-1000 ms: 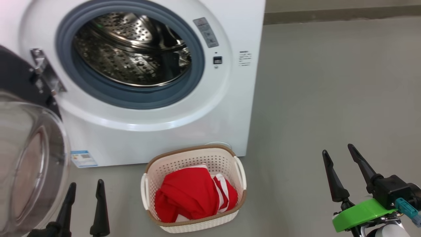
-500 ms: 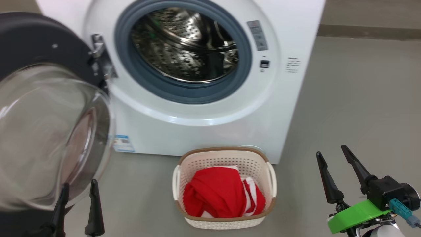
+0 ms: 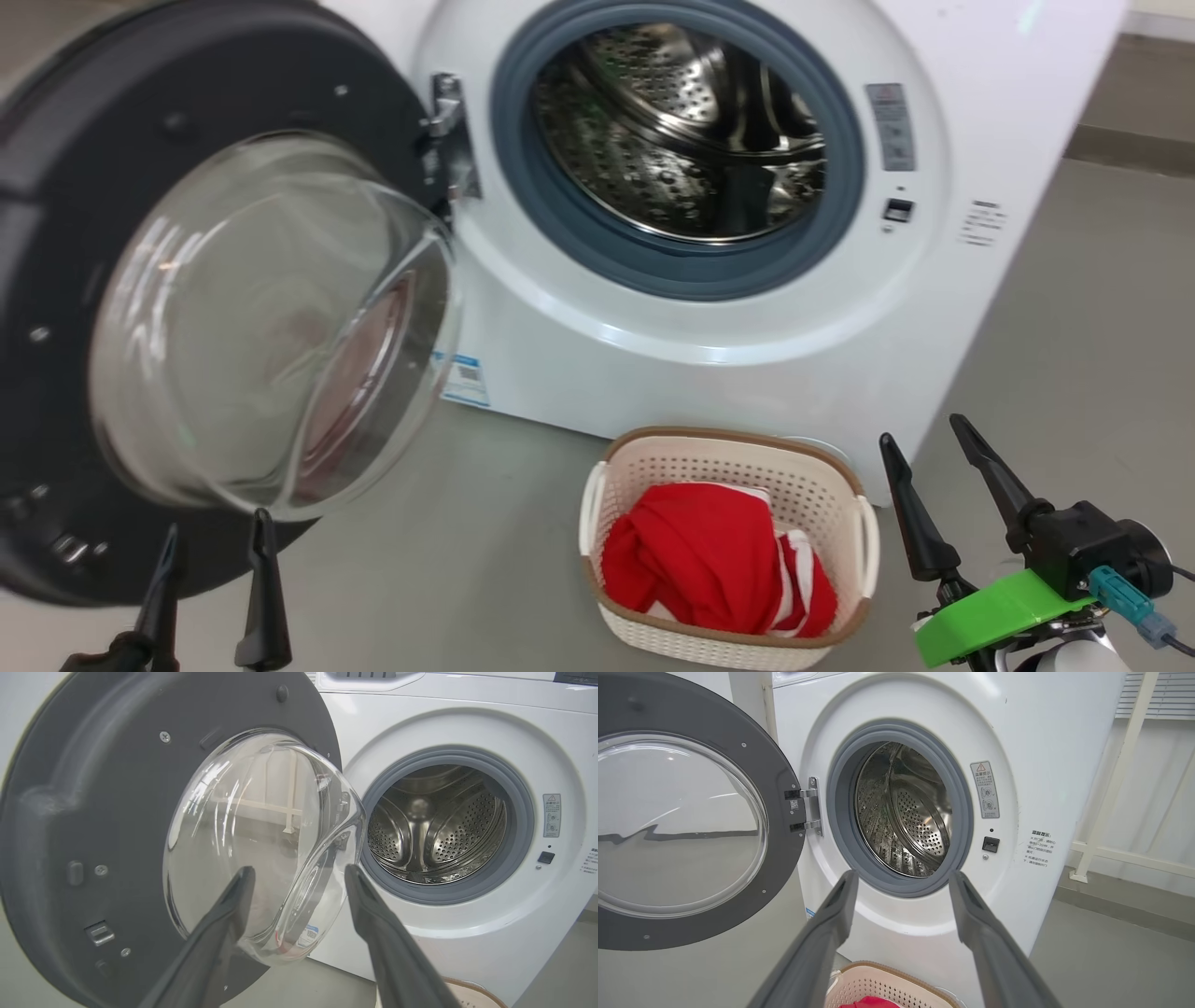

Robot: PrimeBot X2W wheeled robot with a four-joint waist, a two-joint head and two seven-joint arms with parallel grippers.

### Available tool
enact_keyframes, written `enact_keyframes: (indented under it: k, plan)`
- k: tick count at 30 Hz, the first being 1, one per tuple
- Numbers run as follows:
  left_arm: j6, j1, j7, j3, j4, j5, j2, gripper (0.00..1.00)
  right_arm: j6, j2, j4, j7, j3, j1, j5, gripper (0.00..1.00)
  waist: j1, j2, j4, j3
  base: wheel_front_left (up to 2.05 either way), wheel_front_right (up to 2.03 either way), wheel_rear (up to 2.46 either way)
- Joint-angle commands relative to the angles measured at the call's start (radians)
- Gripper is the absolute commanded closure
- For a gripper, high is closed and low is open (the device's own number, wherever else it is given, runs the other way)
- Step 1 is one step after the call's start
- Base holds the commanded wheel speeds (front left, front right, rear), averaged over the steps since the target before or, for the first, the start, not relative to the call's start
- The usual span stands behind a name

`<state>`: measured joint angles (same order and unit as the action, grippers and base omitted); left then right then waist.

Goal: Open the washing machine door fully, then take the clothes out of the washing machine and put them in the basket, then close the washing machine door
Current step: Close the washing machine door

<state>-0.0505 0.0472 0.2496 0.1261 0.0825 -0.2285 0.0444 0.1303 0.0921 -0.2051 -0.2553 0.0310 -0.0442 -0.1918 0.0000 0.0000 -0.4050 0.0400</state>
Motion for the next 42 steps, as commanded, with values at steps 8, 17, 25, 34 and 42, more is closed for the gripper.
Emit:
enact_keyframes:
  k: [8, 17, 25, 34, 42]
  plan:
    - [0.040, -0.002, 0.012, 0.072, -0.017, 0.018, 0.029, 0.00, 0.000, -0.005, 0.022, -0.006, 0.053, -0.039, -0.003, 0.00, 0.0000, 0.0000, -0.084, 0.003, 0.00, 0.00, 0.00]
    - [0.051, 0.005, 0.012, 0.084, -0.021, 0.013, 0.024, 0.00, 0.000, -0.003, 0.013, -0.006, 0.065, -0.054, -0.009, 0.00, 0.0000, 0.0000, -0.087, 0.000, 0.00, 0.00, 0.00]
    - [0.060, 0.000, 0.012, 0.075, -0.014, 0.043, 0.034, 1.00, 0.000, -0.003, 0.009, -0.006, 0.058, -0.050, -0.013, 0.00, 0.0000, 0.0000, -0.078, 0.011, 0.00, 0.00, 0.00]
    - [0.083, -0.175, -0.022, 0.087, -0.086, 0.094, 0.133, 1.00, 0.000, 0.008, 0.001, -0.006, 0.045, -0.043, -0.020, 0.00, 0.0000, 0.0000, -0.074, 0.015, 0.00, 0.00, 0.00]
    - [0.156, -0.450, -0.088, 0.188, -0.015, 0.093, 0.256, 1.00, 0.000, 0.009, -0.007, -0.006, 0.053, -0.046, -0.022, 0.00, 0.0000, 0.0000, -0.046, 0.019, 0.00, 0.00, 0.00]
